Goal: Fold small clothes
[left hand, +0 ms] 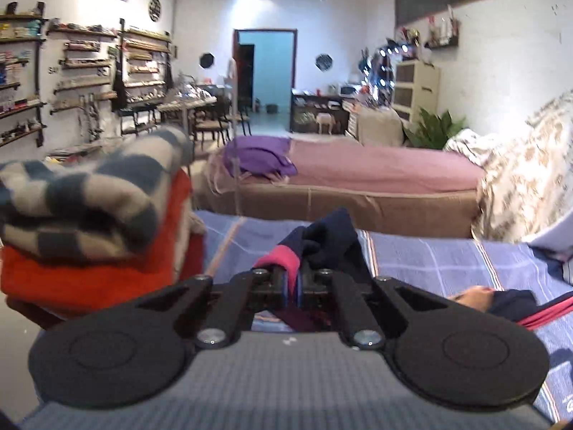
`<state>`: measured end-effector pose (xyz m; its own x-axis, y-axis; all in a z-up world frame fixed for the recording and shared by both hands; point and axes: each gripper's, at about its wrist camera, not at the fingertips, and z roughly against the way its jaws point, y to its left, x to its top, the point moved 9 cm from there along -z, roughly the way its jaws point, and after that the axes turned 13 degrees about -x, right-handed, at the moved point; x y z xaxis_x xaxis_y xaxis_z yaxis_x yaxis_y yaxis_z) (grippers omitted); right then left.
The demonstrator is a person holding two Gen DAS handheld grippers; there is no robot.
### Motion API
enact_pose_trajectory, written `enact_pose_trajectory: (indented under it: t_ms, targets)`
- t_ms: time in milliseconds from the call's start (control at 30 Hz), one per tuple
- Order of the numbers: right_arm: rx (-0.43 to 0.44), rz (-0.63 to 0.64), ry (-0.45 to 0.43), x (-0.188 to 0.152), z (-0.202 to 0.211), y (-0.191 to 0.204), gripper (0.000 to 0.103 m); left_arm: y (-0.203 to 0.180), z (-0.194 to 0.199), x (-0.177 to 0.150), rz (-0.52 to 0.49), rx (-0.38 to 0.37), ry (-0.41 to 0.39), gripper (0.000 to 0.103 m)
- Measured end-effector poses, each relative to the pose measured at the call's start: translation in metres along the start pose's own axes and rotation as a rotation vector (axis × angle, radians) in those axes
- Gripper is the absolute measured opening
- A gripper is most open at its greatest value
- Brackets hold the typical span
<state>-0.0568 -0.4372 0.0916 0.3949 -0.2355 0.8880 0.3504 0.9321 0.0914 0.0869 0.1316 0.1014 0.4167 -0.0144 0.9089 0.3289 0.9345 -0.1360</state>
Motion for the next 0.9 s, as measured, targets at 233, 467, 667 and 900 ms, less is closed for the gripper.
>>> enact_pose_trajectory:
  t_ms: [233,467,667,900]
  targets:
    - [-0.385,-0.065,-0.189,0.044,0.027,-0.101,0.011,0.030,0.036,0.050,0.020,0.105,-0.137,0.004]
    - [-0.528,-0.019,-0.101,0.023,0.021,-0.158,0.013,0.024,0.013,0.040,-0.006,0.102,-0.067,0.005]
    - [-0.340,0.085,0.067,-0.043,-0.037,-0.096,0.015,-0.029,-0.043,-0.026,-0.082,-0.006,0.141,0.014]
    - [-0.378,0.222,0.137,-0.075,-0.091,-0.032,0.103,-0.046,-0.063,-0.081,-0.234,0.099,0.273,0.095]
